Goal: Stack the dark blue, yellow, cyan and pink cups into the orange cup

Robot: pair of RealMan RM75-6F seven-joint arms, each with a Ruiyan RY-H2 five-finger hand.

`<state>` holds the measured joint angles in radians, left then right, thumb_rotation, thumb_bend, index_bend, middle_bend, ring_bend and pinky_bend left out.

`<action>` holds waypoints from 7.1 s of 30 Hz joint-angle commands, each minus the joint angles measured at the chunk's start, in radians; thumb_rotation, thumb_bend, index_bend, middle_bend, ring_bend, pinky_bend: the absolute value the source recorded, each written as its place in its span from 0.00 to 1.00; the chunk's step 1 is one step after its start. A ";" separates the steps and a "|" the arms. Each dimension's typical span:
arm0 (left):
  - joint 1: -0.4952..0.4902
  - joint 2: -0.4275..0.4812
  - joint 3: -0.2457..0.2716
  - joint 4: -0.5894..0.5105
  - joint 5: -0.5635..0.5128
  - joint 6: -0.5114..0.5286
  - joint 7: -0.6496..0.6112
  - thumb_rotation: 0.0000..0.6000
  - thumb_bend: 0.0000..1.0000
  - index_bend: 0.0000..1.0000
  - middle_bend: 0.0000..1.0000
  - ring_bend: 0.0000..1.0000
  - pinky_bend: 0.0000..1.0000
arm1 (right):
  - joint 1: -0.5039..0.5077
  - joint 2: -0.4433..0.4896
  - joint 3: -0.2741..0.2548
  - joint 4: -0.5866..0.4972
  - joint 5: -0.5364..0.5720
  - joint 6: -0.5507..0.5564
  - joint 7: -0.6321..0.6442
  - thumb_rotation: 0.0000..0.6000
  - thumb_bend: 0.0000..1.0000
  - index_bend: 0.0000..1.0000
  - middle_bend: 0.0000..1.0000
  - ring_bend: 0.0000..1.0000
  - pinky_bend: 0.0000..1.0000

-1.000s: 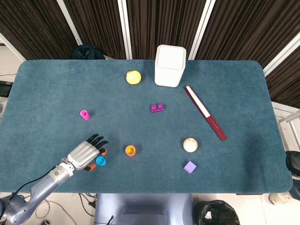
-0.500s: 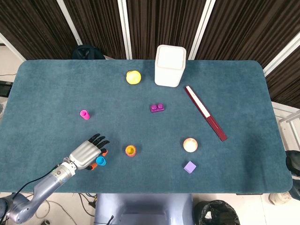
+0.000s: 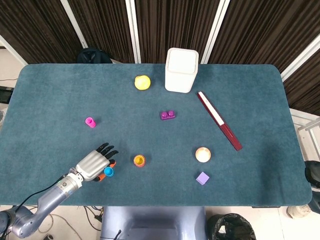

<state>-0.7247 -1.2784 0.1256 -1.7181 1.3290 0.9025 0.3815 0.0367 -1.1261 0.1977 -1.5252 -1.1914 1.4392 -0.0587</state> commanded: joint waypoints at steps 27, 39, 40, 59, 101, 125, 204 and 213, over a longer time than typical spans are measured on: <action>-0.090 -0.104 -0.216 0.022 0.016 0.033 -0.056 1.00 0.33 0.48 0.13 0.00 0.00 | -0.003 0.002 0.006 -0.001 0.008 0.005 0.007 1.00 0.42 0.04 0.00 0.04 0.02; -0.094 -0.129 -0.201 0.029 0.009 0.015 -0.029 1.00 0.33 0.48 0.13 0.00 0.00 | -0.003 0.004 0.007 0.002 0.009 0.001 0.014 1.00 0.42 0.04 0.00 0.04 0.02; -0.094 -0.128 -0.199 0.027 0.010 0.015 -0.027 1.00 0.33 0.48 0.13 0.00 0.00 | -0.002 0.004 0.007 0.002 0.009 0.000 0.013 1.00 0.42 0.04 0.00 0.04 0.02; -0.091 -0.145 -0.182 0.035 0.000 0.011 0.027 1.00 0.33 0.45 0.13 0.00 0.00 | -0.006 0.007 0.009 -0.003 0.008 0.006 0.017 1.00 0.42 0.04 0.00 0.04 0.02; -0.175 -0.176 -0.299 0.495 -0.571 -0.135 0.201 1.00 0.27 0.21 0.09 0.00 0.00 | 0.021 -0.035 -0.012 0.018 0.025 -0.045 -0.054 1.00 0.42 0.04 0.00 0.04 0.02; -0.165 -0.193 -0.269 0.583 -0.546 -0.223 0.098 1.00 0.27 0.30 0.12 0.00 0.00 | 0.022 -0.040 -0.009 0.028 0.028 -0.042 -0.055 1.00 0.42 0.04 0.00 0.04 0.02; -0.204 0.073 -0.234 -0.178 -0.373 -0.152 0.106 1.00 0.36 0.49 0.25 0.00 0.00 | 0.018 -0.026 -0.008 0.016 0.032 -0.044 -0.035 1.00 0.42 0.04 0.00 0.04 0.02; -0.220 0.049 -0.224 -0.194 -0.364 -0.140 0.108 1.00 0.36 0.49 0.25 0.00 0.00 | 0.012 -0.019 0.000 0.013 0.038 -0.034 -0.025 1.00 0.42 0.04 0.00 0.04 0.02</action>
<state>-0.9430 -1.2276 -0.0997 -1.9123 0.9648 0.7609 0.4882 0.0493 -1.1450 0.1971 -1.5119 -1.1533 1.4049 -0.0835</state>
